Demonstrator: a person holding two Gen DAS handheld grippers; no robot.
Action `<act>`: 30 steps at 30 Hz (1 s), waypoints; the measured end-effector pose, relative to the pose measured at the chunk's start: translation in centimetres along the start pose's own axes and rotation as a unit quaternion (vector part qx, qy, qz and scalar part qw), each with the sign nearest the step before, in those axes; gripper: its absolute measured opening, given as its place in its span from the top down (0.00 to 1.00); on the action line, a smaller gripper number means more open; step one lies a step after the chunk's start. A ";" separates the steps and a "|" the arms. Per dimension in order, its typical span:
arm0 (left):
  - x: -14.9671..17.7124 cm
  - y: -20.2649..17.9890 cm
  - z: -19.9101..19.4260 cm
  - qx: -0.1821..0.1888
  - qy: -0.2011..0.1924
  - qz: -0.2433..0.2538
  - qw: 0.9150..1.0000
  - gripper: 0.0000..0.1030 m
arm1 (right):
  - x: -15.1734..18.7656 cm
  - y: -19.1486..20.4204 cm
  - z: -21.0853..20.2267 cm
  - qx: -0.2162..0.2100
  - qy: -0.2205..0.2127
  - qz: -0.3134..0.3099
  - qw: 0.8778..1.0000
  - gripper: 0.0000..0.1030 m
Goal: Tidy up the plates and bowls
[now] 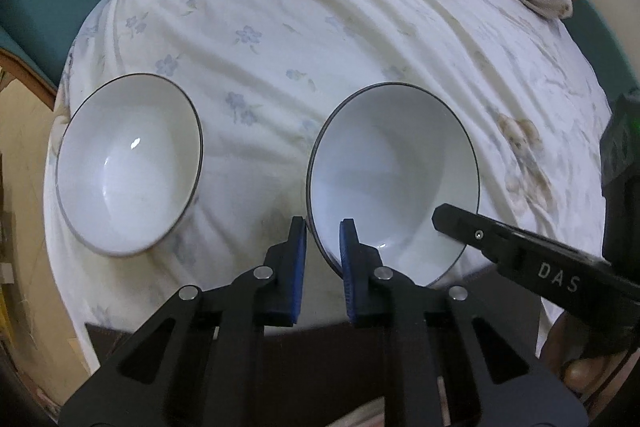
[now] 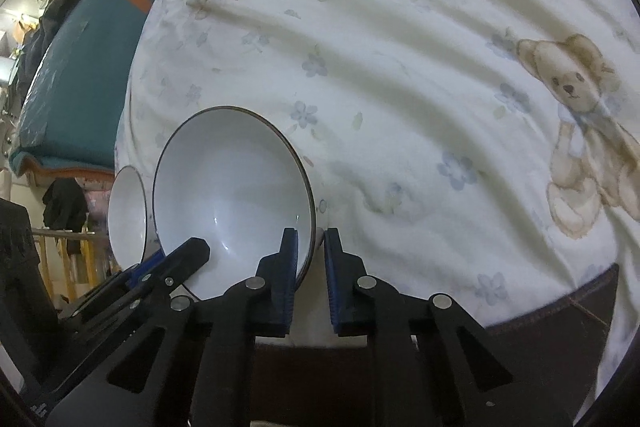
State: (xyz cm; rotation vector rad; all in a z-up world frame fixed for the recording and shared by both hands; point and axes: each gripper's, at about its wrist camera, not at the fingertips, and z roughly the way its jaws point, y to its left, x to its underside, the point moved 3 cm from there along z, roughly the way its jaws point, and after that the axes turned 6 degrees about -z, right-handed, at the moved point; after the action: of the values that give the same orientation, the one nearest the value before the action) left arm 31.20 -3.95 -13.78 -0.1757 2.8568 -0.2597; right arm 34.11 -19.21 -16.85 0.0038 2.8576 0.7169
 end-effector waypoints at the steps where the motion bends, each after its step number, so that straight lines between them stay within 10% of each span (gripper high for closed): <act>1: 0.5 -0.1 -0.5 0.000 0.001 0.002 1.000 0.87 | 0.3 0.1 -0.3 0.002 0.000 -0.001 1.000 0.88; 30: 11.5 -1.3 -13.4 0.041 -0.038 0.032 0.998 0.86 | 11.2 4.3 -12.5 -0.022 -0.064 -0.027 0.997 0.89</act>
State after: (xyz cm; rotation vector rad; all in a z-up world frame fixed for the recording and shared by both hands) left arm 16.68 -4.69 -3.70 -0.0769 2.7642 -0.3499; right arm 20.55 -20.67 -6.17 -0.0311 2.7085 0.7402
